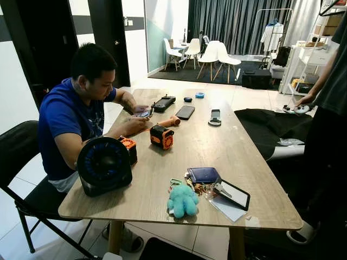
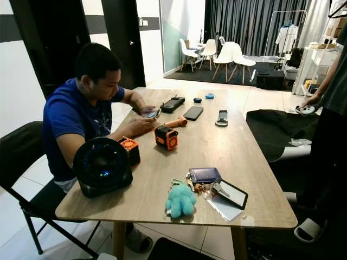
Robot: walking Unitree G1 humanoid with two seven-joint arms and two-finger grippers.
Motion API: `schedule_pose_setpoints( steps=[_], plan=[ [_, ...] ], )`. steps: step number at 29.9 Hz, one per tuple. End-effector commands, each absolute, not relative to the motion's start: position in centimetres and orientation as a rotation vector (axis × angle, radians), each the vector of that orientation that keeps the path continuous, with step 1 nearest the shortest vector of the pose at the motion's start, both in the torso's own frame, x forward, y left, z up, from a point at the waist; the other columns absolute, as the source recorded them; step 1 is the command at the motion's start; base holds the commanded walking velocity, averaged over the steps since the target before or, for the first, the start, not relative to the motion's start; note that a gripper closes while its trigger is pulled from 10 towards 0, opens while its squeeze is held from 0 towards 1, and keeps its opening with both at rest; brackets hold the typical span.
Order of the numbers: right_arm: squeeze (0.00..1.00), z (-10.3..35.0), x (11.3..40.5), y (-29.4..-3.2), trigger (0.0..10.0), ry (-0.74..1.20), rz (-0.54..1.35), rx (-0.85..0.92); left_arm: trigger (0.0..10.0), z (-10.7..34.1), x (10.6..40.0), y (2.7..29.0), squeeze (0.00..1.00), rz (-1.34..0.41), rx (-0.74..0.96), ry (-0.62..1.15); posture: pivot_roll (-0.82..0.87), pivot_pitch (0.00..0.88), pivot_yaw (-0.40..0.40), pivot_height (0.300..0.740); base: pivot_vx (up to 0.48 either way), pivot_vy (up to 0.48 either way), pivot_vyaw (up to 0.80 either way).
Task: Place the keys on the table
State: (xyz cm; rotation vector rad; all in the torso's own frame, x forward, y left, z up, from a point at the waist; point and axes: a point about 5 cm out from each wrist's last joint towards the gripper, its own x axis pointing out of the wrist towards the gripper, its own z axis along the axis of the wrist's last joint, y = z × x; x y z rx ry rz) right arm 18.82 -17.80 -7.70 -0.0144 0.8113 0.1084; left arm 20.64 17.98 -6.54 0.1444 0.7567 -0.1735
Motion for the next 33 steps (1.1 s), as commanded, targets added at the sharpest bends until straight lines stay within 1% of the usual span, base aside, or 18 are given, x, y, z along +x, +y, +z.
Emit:
schedule_pose_setpoints(
  steps=[1, 33],
  plan=[
    [0.0, -7.86, 18.54, -17.67, 10.0, 0.819, 0.112, -0.008, 10.0, -6.63, 20.45, 18.03, 0.0, -0.163, 0.13, 0.763, 0.05, 0.016, 0.02, 0.74, -0.262, 0.0, 0.0],
    [0.0, -7.94, 18.47, -17.36, 10.0, 0.823, 0.121, -0.006, 10.0, -6.55, 20.42, 18.09, 0.0, -0.179, 0.14, 0.755, 0.06, 0.005, 0.02, 0.74, -0.311, 0.0, 0.0]
  ],
)
